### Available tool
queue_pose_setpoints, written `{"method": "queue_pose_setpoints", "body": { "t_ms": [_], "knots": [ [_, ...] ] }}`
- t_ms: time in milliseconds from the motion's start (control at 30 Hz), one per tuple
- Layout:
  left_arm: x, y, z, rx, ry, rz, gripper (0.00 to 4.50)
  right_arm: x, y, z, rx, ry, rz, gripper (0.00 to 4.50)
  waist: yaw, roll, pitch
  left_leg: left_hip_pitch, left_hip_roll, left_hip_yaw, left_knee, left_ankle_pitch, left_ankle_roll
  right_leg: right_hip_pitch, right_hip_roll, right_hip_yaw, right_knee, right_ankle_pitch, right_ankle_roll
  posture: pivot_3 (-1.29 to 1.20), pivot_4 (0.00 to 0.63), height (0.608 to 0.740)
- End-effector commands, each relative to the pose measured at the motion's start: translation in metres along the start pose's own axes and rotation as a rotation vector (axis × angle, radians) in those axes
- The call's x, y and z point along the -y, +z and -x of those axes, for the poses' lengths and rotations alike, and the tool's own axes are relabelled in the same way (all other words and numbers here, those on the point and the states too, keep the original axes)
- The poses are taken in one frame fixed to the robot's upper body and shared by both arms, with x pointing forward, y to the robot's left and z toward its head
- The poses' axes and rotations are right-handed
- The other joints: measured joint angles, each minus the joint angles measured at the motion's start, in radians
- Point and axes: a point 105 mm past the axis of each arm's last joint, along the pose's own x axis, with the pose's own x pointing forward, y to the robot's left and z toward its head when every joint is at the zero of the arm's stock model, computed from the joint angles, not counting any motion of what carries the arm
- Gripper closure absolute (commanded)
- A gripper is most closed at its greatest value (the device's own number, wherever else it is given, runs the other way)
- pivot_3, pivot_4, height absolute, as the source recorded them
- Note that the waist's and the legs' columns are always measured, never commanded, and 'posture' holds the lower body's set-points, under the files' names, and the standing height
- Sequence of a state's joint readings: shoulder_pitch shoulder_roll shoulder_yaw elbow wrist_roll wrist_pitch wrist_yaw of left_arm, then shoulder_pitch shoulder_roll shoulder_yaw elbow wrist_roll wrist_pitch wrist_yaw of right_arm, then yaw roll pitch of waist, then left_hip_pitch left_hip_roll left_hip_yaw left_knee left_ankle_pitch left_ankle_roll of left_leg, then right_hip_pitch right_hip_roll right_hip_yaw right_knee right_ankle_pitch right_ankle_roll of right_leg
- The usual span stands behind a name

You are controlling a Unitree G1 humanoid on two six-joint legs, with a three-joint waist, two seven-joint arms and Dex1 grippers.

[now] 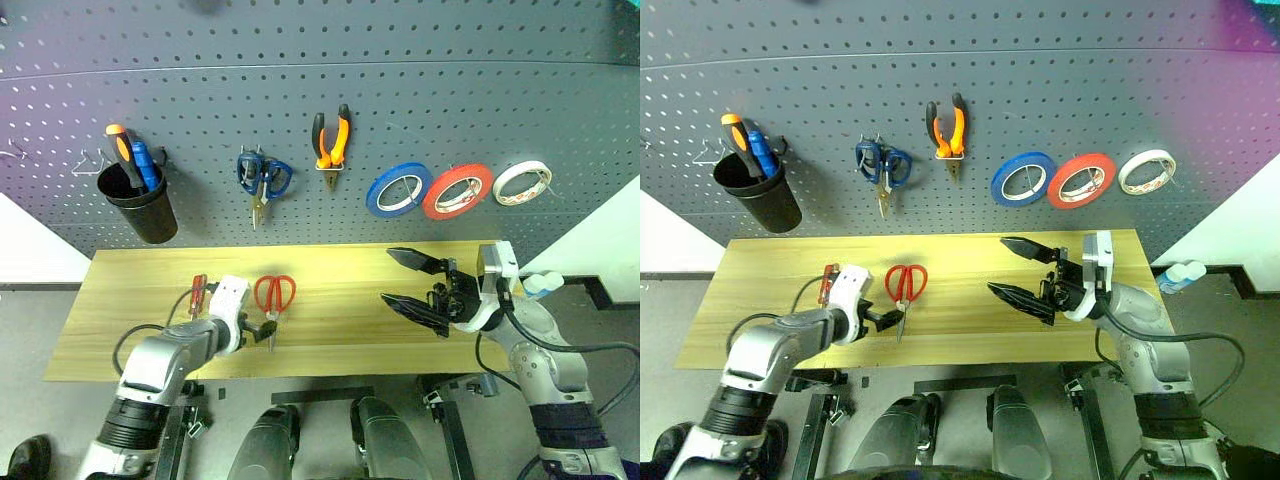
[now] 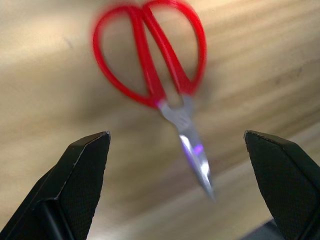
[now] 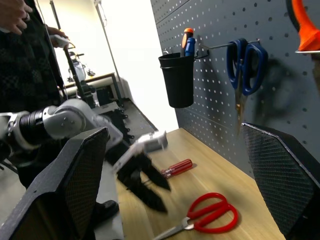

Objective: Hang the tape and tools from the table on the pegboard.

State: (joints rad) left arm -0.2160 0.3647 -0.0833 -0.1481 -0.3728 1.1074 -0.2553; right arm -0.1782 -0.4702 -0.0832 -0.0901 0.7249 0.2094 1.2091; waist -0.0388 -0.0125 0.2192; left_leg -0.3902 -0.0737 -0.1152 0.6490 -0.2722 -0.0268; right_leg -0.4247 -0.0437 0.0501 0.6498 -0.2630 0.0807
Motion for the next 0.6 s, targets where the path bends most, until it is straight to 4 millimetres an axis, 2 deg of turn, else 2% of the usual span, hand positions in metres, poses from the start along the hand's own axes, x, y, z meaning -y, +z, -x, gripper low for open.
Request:
{"method": "queue_pose_setpoints", "body": {
  "t_ms": [33, 133, 233, 433, 600],
  "knots": [
    [0.01, 0.025, -0.004, 0.052, 0.053, -0.004, 0.0, 0.003, 0.007, -0.003, 0.025, 0.007, 0.028, 0.03, -0.001, 0.0, 0.0, 0.0, 0.0, 0.0, 0.0, 0.0, 0.0, 0.0, 0.0, 0.0, 0.0, 0.0, 0.0, -0.09, 0.205, 0.74],
    [0.015, 0.031, -0.01, 0.05, 0.076, -0.021, 0.0, 0.004, 0.006, -0.005, 0.029, -0.002, 0.038, 0.03, -0.006, 0.0, 0.0, 0.0, 0.0, 0.0, 0.0, 0.0, 0.0, 0.0, 0.0, 0.0, 0.0, 0.0, 0.0, -0.1, 0.207, 0.74],
    [0.009, 0.032, -0.009, 0.069, 0.142, -0.004, 0.0, 0.005, 0.007, -0.005, 0.027, -0.007, 0.046, 0.03, -0.01, 0.0, 0.0, 0.0, 0.0, 0.001, -0.001, 0.0, 0.0, -0.001, 0.001, 0.0, 0.0, 0.0, 0.0, -0.1, 0.208, 0.74],
    [0.001, 0.025, -0.003, 0.056, 0.231, 0.03, 0.0, 0.008, 0.009, 0.001, 0.022, -0.028, 0.055, 0.03, -0.006, 0.0, 0.0, 0.0, 0.0, 0.001, 0.0, 0.0, 0.0, 0.0, 0.0, 0.0, 0.0, 0.0, 0.0, -0.11, 0.219, 0.74],
    [-0.006, 0.02, -0.007, 0.025, 0.246, 0.062, 0.0, 0.006, 0.009, 0.0, 0.022, -0.018, 0.061, 0.03, -0.005, 0.0, 0.0, 0.0, 0.0, 0.001, 0.0, 0.0, 0.0, 0.0, 0.0, 0.0, 0.001, 0.0, 0.0, -0.11, 0.222, 0.74]
  ]
}}
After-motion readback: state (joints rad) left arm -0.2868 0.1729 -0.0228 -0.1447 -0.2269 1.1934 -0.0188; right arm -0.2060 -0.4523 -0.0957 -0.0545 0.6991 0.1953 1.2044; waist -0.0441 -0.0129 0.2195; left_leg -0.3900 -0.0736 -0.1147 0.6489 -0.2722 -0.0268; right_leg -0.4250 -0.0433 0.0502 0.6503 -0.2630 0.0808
